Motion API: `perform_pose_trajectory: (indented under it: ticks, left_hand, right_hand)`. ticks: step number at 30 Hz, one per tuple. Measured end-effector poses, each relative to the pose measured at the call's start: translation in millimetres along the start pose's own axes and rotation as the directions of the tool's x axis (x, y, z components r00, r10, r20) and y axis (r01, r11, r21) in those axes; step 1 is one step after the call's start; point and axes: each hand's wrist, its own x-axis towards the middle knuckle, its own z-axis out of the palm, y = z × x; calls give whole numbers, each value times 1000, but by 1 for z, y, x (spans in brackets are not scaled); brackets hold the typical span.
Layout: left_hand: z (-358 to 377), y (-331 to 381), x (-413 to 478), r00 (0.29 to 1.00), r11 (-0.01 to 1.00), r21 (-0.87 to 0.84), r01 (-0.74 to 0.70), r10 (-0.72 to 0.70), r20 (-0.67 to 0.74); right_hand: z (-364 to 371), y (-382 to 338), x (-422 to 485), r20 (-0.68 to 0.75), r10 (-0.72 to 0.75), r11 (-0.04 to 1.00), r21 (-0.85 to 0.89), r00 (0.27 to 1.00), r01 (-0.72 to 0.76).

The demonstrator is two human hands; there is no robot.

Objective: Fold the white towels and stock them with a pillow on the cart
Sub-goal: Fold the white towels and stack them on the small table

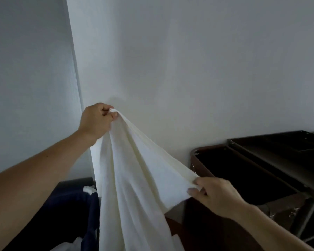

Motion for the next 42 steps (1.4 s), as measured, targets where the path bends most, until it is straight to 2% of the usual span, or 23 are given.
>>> perform_pose_trajectory:
  ticks: [2,4,7,9,11,12,14,16,17,20,24,26,28,30,31,35,39,42]
  left_hand:
    - [-21,3,21,1000,996,-91,10,-13,-27]
    - [-41,11,40,999,978,-210,7,-16,-41]
    - [-64,26,68,998,945,-328,13,-35,-59]
    - [-78,27,80,995,928,-367,66,-88,-43]
    - [-91,20,81,995,942,-322,89,-95,-4]
    - [-97,15,78,997,950,-304,72,-71,14]
    - [-104,7,72,1000,942,-336,22,-14,25]
    - [-106,4,67,1000,943,-332,-11,16,13]
    - [-106,2,65,1000,951,-310,-4,13,26]
    - [-110,-10,59,994,968,-250,30,-4,106]
    - [-111,-8,61,997,941,-333,59,-37,71]
    - [-107,-5,63,992,917,-384,113,-85,88]
    - [-101,-2,64,989,894,-430,126,-78,129]
    - [-94,5,62,990,844,-520,133,-83,118]
    - [-89,10,62,990,820,-555,138,-103,95]
    - [-75,19,58,982,821,-539,191,-167,93]
    - [-69,19,50,984,849,-502,168,-115,135]
    - [-65,24,46,983,843,-512,164,-97,156]
  right_hand:
    - [-56,7,24,-196,29,999,-9,980,-31]
    - [-110,11,51,-332,22,1000,15,943,-18]
    - [-168,-4,93,-482,23,973,212,876,91]
    - [-182,-25,112,-459,-7,967,223,888,123]
    - [-194,-40,120,-385,-69,993,60,920,100]
    - [-204,-45,121,-398,-94,995,-12,912,97]
    - [-225,-52,121,-517,-137,990,-47,845,131]
    - [-236,-63,121,-613,-143,981,18,777,195]
    - [-239,-70,123,-599,-143,978,38,788,206]
    - [-245,-80,119,-455,-213,977,-77,865,200]
    - [-251,-77,110,-492,-192,976,-4,849,219]
    - [-248,-76,107,-423,-195,980,-46,885,193]
    - [-247,-68,104,-461,-206,978,-63,863,200]
    - [-243,-59,103,-574,-161,978,18,803,209]
    - [-238,-55,104,-594,-122,976,73,795,205]
    - [-222,-35,103,-415,17,961,257,910,100]
    - [-216,-16,100,-387,108,965,263,916,-3]
    - [-207,-10,102,-349,205,934,349,914,-76]
